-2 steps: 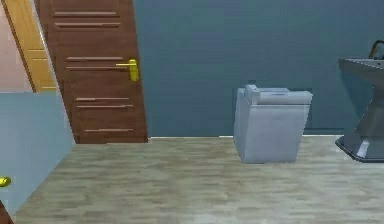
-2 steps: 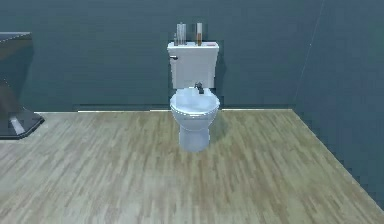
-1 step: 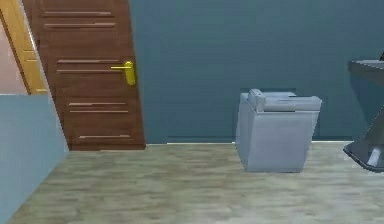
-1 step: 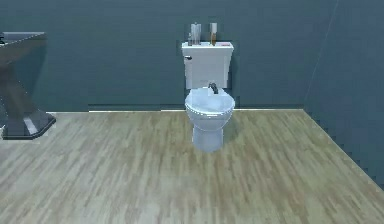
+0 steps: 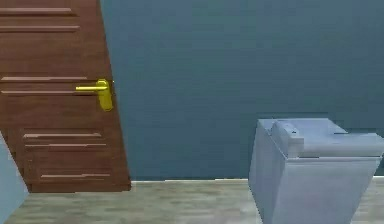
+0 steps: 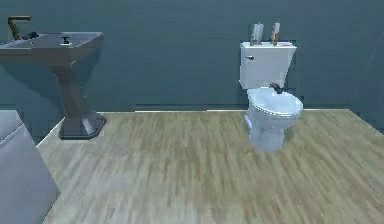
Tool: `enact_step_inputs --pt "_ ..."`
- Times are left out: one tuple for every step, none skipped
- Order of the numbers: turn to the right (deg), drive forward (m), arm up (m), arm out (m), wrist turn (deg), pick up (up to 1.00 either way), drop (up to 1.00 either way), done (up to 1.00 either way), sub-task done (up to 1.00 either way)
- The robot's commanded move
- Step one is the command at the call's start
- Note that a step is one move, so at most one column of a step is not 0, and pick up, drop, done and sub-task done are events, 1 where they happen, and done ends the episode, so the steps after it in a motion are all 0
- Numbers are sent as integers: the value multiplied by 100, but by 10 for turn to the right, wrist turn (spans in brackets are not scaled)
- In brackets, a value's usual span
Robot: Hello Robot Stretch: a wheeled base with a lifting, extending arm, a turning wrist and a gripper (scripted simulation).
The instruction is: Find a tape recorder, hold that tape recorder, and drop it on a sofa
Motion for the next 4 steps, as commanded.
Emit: enact_step_inputs --pt "-420 0 0 0 0 0 0 0 0" --pt "-30 0 0 0 0 0 0 0 0" --pt "0 50 0 0 0 0 0 0 0" --pt "-450 0 0 0 0 0 0 0 0"
